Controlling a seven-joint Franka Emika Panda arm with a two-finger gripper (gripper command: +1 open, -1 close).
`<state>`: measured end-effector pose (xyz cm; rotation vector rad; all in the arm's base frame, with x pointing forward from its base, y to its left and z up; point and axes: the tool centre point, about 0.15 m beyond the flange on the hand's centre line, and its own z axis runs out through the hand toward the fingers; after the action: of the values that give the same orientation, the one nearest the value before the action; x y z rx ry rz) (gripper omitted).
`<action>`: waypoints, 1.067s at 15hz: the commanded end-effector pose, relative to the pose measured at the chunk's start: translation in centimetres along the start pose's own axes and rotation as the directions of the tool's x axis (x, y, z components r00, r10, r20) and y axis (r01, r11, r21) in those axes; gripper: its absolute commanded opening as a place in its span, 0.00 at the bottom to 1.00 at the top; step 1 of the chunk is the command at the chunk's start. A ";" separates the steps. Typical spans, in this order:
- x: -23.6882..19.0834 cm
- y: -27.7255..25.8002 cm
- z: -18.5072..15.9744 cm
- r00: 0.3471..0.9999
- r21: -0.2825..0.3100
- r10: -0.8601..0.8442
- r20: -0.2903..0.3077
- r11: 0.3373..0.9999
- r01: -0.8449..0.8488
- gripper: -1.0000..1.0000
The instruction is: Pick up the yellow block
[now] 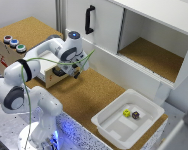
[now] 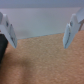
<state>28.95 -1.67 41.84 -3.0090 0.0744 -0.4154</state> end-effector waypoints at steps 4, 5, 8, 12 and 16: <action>2.7 11.2 0.2 0.999 0.023 0.037 0.025 0.999 -0.038 1.00; 3.1 11.7 0.1 0.998 0.015 0.056 0.021 0.998 -0.057 1.00; 4.3 15.1 0.0 0.990 -0.059 0.137 0.039 0.989 -0.134 1.00; 4.6 20.2 0.3 0.976 -0.138 0.210 0.066 0.970 -0.199 1.00; 4.3 26.4 1.6 0.966 -0.136 0.231 0.115 0.967 -0.215 1.00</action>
<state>30.10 -20.19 40.01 -3.1120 0.4407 -0.4187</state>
